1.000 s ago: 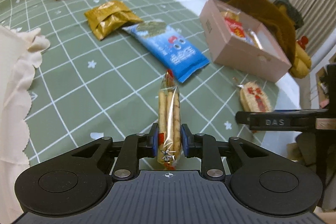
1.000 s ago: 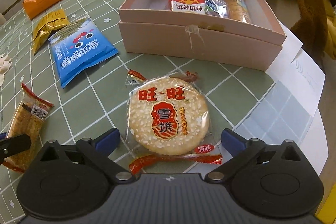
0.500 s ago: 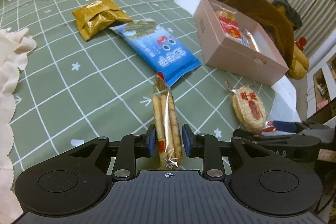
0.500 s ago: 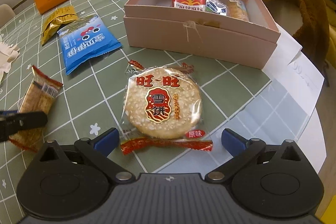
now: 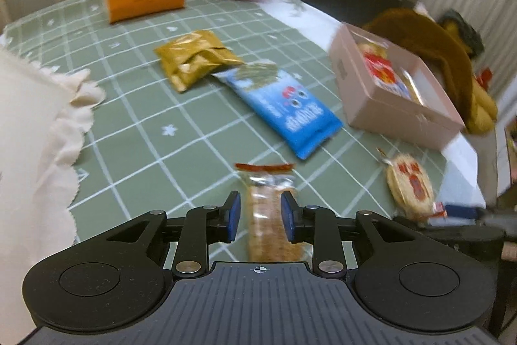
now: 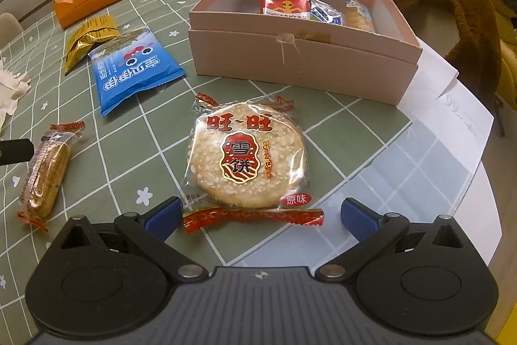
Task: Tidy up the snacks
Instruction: 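Grasp a brown bar packet with the left gripper while right lowers the rice cracker, then open the right gripper to set the rice cracker on the table, then grasp the yellow packet with the right gripper while left holds the brown bar, then lift the yellow packet with the right gripper while left holds the brown bar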
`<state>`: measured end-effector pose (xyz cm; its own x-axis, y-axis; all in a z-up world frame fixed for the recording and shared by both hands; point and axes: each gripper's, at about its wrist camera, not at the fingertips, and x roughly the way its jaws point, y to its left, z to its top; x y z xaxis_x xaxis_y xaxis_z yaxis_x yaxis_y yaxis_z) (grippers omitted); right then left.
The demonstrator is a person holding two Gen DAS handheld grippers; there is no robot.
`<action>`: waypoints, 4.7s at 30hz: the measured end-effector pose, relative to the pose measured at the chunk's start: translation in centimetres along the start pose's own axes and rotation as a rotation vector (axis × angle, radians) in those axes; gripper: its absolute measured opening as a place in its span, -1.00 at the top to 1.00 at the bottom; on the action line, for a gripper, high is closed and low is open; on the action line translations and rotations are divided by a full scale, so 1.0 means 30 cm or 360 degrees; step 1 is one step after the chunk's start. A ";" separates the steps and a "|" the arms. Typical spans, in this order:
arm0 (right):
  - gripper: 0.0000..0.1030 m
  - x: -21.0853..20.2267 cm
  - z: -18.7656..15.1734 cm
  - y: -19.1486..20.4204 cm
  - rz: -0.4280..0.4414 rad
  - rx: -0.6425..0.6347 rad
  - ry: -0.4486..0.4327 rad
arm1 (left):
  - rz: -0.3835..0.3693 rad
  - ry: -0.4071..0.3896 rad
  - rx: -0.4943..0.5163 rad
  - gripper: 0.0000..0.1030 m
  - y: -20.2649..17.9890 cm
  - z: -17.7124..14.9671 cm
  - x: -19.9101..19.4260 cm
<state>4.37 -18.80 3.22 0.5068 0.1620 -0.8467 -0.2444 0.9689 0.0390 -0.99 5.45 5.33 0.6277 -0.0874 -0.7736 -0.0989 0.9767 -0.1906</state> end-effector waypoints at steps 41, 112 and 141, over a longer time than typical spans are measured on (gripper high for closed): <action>-0.97 -0.079 0.346 0.104 0.0143 0.0037 0.0009 | 0.0046 -0.0034 -0.0174 0.23 0.089 -0.012 -0.048; -0.66 -0.180 -0.058 -0.078 0.0225 -0.0221 0.0250 | -0.0248 0.0231 -0.0063 0.22 -0.170 -0.093 0.018; -0.71 -0.034 0.070 0.147 0.0294 -0.0001 0.0312 | -0.0060 0.0141 -0.0114 0.22 -0.033 -0.105 -0.045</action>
<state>4.52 -14.31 5.37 0.2837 0.2969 -0.9118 -0.3184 0.9261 0.2024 -4.19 3.99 4.67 0.5616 -0.1440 -0.8148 -0.1335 0.9561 -0.2610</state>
